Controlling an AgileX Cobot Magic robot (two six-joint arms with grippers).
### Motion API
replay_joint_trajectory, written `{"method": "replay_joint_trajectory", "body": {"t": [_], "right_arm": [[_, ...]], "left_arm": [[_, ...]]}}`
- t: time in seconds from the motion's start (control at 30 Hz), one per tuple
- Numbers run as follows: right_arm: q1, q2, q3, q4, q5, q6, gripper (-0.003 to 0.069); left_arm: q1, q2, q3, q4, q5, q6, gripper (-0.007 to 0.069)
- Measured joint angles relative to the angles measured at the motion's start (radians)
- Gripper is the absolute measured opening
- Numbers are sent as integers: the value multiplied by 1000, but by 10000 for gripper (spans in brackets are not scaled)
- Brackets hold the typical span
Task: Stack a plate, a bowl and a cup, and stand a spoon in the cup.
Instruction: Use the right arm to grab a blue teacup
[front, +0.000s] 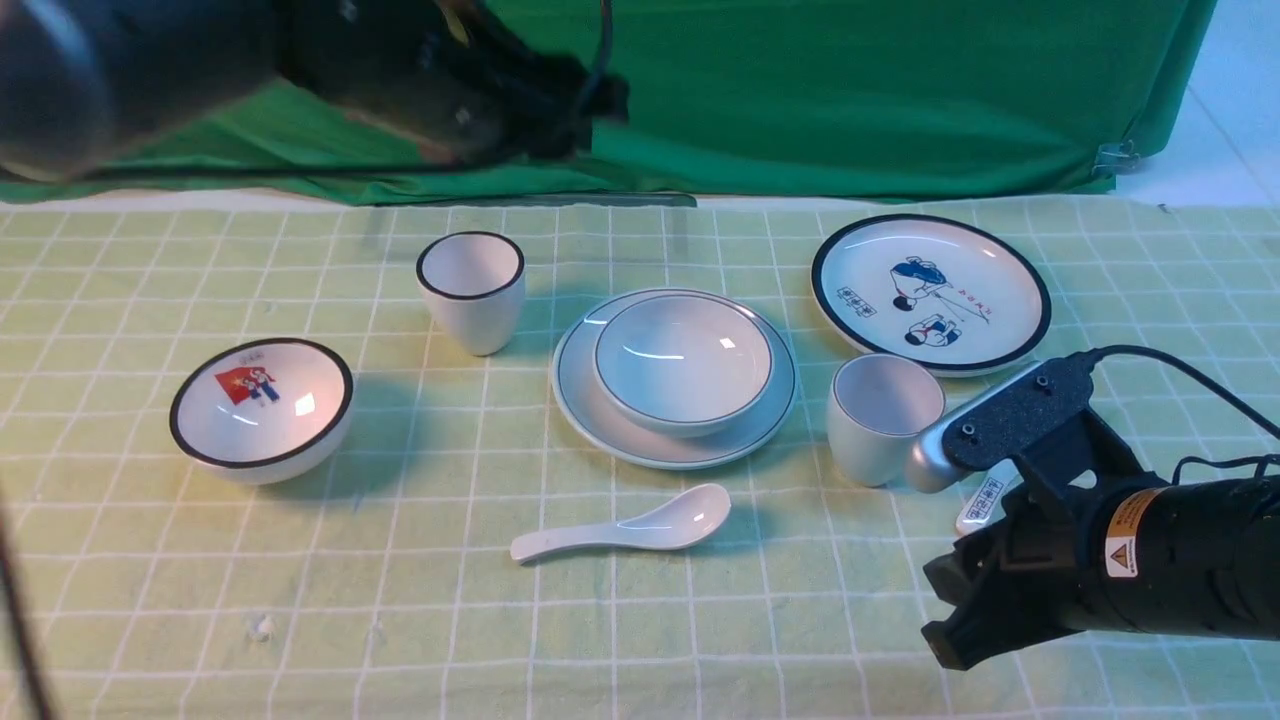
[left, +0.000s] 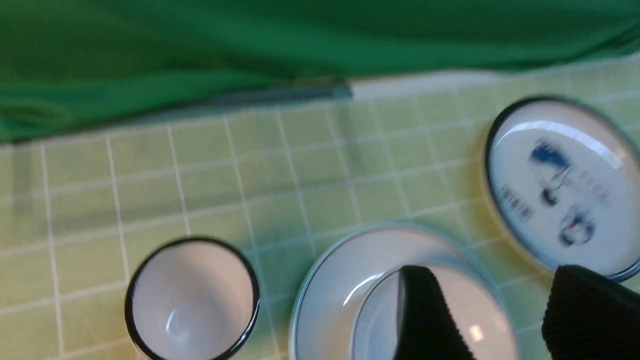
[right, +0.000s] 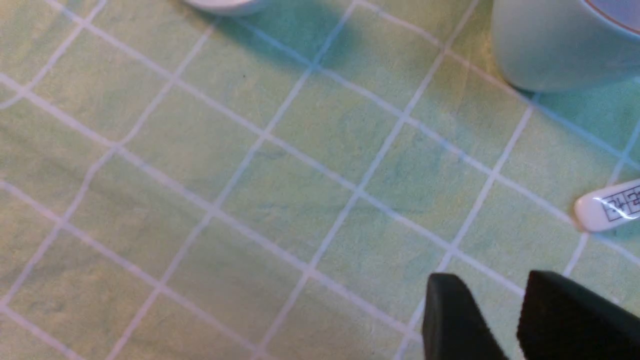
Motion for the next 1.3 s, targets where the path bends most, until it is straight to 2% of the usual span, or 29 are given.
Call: {"method": "replay_joint_trajectory", "body": {"t": [0.1, 0.2, 0.27, 0.37, 0.47, 0.57, 0.7, 0.9, 1.0, 1.07, 1.3], "right_arm": [[0, 0, 0, 0, 3, 0, 298], [0, 1, -27, 0, 78, 0, 347], [-1, 1, -66, 0, 141, 10, 382], [-15, 2, -125, 1, 167, 26, 458], [-51, 8, -192, 2, 151, 54, 538], [-115, 45, -274, 2, 121, 73, 581], [-185, 156, -385, 2, 123, 73, 582], [-199, 362, -510, 1, 159, 56, 573], [-196, 436, -541, 2, 160, 48, 540], [-190, 475, -551, 2, 161, 45, 479], [-167, 491, -567, 2, 201, 19, 125]], "left_arm": [[0, -119, 0, 0, 7, 0, 243], [0, -280, 39, 0, 35, 12, 138], [0, -388, 123, 0, 79, 26, 75], [0, -507, 286, 7, 132, 31, 31], [0, -621, 472, 30, 161, 31, 20], [0, -736, 642, 74, 181, 31, 17], [0, -861, 848, 141, 189, 31, 17], [0, -971, 1030, 196, 123, 34, 17], [0, -984, 1069, 197, 45, 34, 17], [0, -984, 1077, 179, 5, 34, 17], [0, -984, 1078, 107, -74, 34, 17]]}}
